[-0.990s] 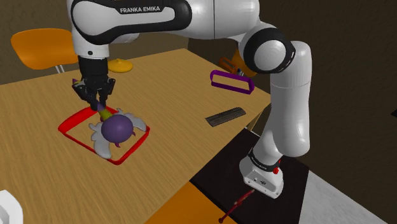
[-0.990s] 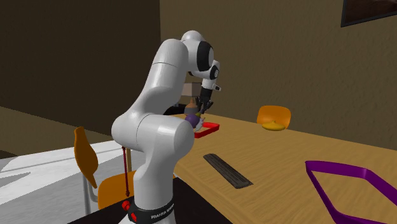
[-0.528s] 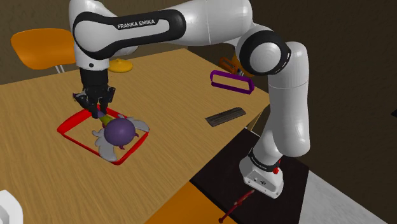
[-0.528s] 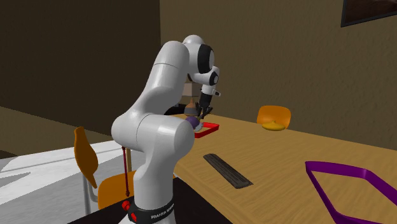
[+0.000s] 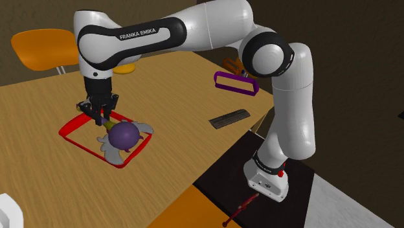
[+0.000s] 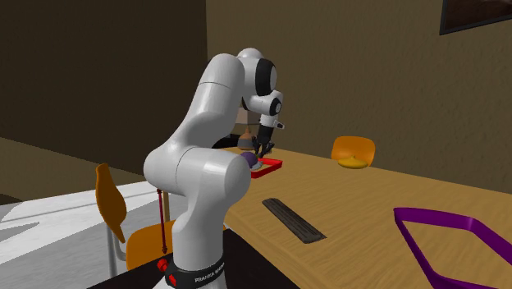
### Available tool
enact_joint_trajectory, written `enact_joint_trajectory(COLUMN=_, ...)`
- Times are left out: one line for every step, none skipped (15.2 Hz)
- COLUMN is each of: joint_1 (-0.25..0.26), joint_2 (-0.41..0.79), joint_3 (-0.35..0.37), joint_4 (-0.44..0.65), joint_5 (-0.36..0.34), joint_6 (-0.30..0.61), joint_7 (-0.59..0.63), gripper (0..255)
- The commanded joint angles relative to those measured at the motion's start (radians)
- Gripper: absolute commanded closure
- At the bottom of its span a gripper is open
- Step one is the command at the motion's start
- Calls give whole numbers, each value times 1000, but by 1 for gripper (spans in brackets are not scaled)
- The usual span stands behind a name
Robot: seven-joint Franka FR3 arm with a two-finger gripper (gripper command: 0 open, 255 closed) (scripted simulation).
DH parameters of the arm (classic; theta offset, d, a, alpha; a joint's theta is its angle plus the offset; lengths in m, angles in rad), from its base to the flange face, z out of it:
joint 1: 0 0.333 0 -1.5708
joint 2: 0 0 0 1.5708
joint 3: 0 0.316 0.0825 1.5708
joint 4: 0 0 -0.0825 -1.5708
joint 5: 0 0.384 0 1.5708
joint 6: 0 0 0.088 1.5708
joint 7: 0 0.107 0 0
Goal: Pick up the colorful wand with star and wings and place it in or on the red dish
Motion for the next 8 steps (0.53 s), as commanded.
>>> enact_joint_trajectory(joint_1=0, joint_2=0, joint_3=0, joint_4=-1, joint_5=0, joint_6=0, joint_7=0, gripper=255)
enact_joint_trajectory(joint_1=0, joint_2=0, joint_3=0, joint_4=-1, joint_5=0, joint_6=0, joint_7=0, gripper=255)
enact_joint_trajectory(joint_1=0, joint_2=0, joint_3=0, joint_4=-1, joint_5=0, joint_6=0, joint_7=0, gripper=255)
enact_joint_trajectory(joint_1=0, joint_2=0, joint_3=0, joint_4=0, joint_5=0, joint_6=0, joint_7=0, gripper=0)
enact_joint_trajectory(joint_1=0, joint_2=0, joint_3=0, joint_4=-1, joint_5=0, joint_6=0, joint_7=0, gripper=0)
enact_joint_trajectory(joint_1=0, joint_2=0, joint_3=0, joint_4=0, joint_5=0, joint_6=0, joint_7=0, gripper=0)
enact_joint_trajectory(joint_1=0, joint_2=0, joint_3=0, joint_4=0, joint_5=0, joint_6=0, joint_7=0, gripper=0)
enact_joint_trajectory(joint_1=0, joint_2=0, joint_3=0, joint_4=-1, joint_5=0, joint_6=0, joint_7=0, gripper=0)
